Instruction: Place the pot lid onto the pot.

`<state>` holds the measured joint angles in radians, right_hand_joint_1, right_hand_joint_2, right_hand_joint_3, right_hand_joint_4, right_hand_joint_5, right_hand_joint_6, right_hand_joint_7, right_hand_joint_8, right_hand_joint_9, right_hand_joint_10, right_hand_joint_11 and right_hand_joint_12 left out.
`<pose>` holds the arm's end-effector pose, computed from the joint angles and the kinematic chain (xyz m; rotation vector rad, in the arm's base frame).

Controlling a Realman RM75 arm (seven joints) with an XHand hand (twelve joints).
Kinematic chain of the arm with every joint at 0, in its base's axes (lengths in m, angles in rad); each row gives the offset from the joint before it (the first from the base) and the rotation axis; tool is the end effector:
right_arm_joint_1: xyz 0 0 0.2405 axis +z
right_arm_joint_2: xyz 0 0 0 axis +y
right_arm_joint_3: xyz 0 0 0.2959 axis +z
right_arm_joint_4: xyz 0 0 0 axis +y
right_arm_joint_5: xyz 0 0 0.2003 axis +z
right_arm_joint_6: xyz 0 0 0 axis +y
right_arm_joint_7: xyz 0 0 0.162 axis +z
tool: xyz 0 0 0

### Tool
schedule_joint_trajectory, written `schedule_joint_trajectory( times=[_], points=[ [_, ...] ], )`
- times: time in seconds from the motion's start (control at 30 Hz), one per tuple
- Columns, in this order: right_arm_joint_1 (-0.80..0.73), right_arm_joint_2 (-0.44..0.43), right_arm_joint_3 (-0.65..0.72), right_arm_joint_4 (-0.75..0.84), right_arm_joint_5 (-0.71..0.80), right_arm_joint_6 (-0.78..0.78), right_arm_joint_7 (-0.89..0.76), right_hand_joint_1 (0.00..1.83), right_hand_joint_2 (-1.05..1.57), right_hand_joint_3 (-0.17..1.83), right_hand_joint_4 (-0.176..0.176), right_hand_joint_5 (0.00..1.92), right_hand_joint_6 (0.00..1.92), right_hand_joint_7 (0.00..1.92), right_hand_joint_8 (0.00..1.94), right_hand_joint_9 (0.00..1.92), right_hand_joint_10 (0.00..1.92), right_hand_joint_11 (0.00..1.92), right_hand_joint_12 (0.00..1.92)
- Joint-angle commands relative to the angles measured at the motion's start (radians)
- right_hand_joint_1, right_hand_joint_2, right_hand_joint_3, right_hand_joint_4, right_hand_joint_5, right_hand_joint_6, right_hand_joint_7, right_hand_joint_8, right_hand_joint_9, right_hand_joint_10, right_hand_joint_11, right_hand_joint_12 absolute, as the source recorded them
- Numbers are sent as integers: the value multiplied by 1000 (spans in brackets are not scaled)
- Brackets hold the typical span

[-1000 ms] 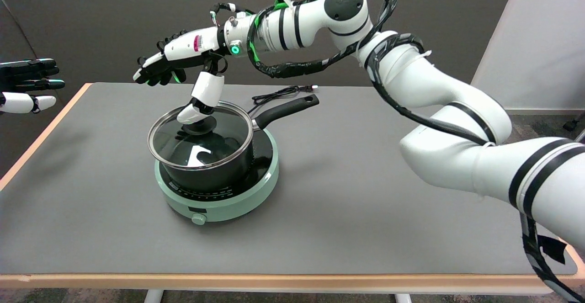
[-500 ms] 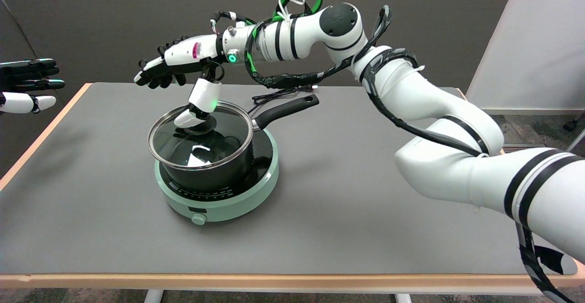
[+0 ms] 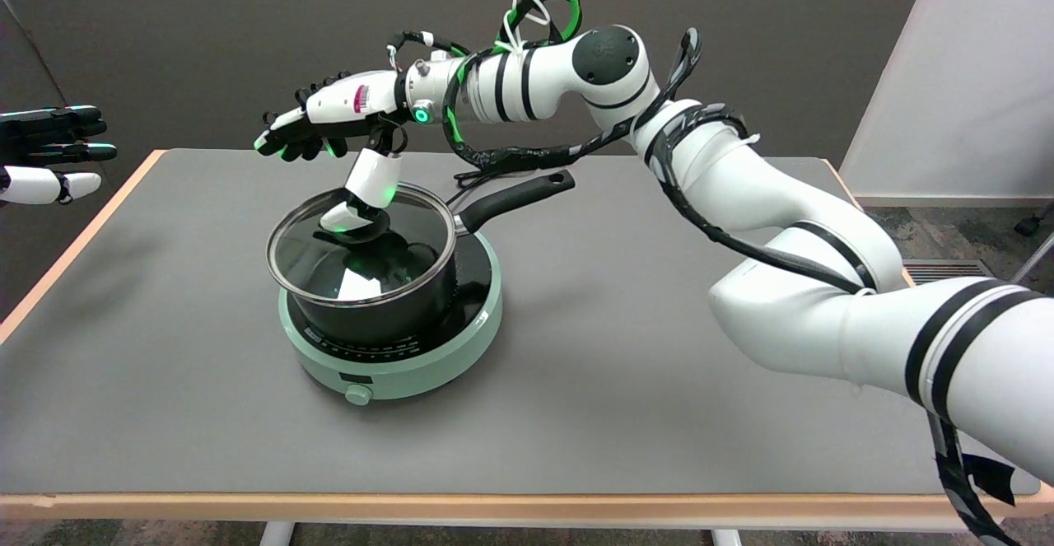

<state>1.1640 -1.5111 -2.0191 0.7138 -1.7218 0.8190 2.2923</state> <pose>-0.1080 -0.5554 0.0854 2.4556 -0.2538 -0.2447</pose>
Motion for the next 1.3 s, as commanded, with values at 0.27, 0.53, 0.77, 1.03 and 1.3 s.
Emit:
schedule_joint_trajectory(
  times=[0.27, 0.53, 0.77, 1.03, 1.3],
  points=[
    [-28, 3, 11, 1, -28, -41, -3, 715, 466, 878, -39, 248, 153, 396, 194, 464, 337, 421, 1199],
    [-33, 11, 33, 43, -31, -9, -3, 729, 456, 900, -36, 266, 135, 405, 193, 457, 367, 439, 1199],
    [-36, 23, 111, 171, -68, 134, 4, 727, 452, 900, -32, 261, 134, 402, 193, 455, 373, 468, 1197],
    [-73, 57, 141, 297, 44, 180, 5, 718, 449, 896, -33, 259, 134, 399, 194, 453, 379, 473, 1201],
    [-103, 109, 204, 418, -23, 164, 4, 706, 462, 899, -30, 285, 136, 439, 195, 479, 396, 504, 1220]
  ],
)
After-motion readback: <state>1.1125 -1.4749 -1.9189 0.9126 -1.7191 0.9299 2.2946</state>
